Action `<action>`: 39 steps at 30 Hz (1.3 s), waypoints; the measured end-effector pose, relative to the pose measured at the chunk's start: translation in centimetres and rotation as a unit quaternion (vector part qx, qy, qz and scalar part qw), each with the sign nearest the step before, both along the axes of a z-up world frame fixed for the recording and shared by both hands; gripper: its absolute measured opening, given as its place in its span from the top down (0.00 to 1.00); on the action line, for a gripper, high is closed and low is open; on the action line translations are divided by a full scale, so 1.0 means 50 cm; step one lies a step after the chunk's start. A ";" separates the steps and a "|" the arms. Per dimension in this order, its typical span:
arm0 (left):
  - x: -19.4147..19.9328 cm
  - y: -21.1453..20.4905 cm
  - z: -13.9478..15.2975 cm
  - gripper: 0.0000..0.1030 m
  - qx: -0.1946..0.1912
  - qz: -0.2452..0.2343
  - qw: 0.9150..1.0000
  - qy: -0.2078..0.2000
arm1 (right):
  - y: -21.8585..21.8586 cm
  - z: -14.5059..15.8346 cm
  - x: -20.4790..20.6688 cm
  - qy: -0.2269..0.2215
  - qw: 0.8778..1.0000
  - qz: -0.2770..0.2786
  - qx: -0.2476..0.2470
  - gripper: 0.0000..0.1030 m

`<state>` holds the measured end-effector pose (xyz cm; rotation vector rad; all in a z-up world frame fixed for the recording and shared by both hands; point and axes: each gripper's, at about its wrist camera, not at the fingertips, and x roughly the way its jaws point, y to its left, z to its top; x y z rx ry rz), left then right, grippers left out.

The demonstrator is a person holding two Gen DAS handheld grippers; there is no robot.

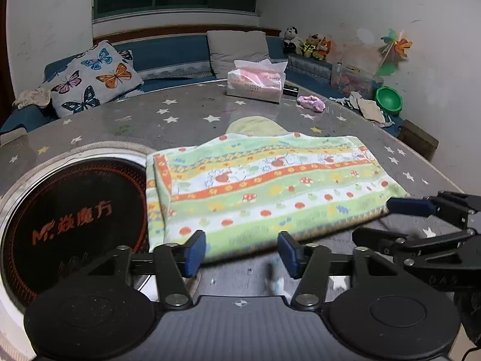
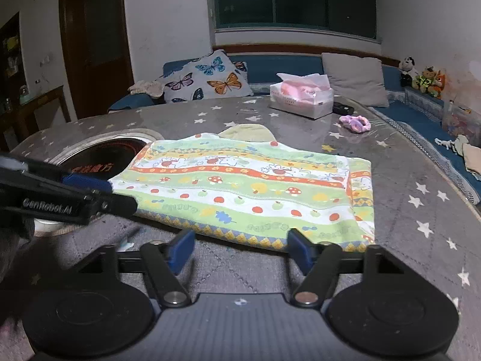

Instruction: Fold clothes

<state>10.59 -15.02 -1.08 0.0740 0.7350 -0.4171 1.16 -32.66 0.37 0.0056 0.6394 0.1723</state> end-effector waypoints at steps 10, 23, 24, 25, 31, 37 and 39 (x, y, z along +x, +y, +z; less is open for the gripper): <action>-0.041 0.018 -0.017 0.17 0.015 0.014 1.000 0.004 | 0.009 -0.008 -0.029 0.001 0.999 -0.042 -0.013 0.04; -0.084 0.032 -0.016 0.00 0.011 0.035 0.999 -0.003 | 0.013 -0.016 -0.064 0.004 0.998 -0.069 -0.015 0.00; -0.087 0.032 -0.015 0.00 0.010 0.035 0.999 -0.005 | 0.014 -0.017 -0.066 0.004 0.997 -0.070 -0.015 0.00; -0.091 0.031 -0.015 0.00 0.010 0.034 0.999 -0.006 | 0.015 -0.017 -0.069 0.004 0.997 -0.070 -0.014 0.00; -0.105 0.027 -0.013 0.00 0.012 0.033 0.999 -0.012 | 0.017 -0.015 -0.083 0.001 0.997 -0.074 -0.011 0.00; -0.117 0.029 -0.011 0.00 0.013 0.034 0.999 -0.017 | 0.018 -0.013 -0.094 -0.001 0.997 -0.079 -0.006 0.00; -0.119 0.030 -0.011 0.00 0.012 0.034 0.999 -0.017 | 0.019 -0.013 -0.097 -0.002 0.997 -0.079 -0.004 0.00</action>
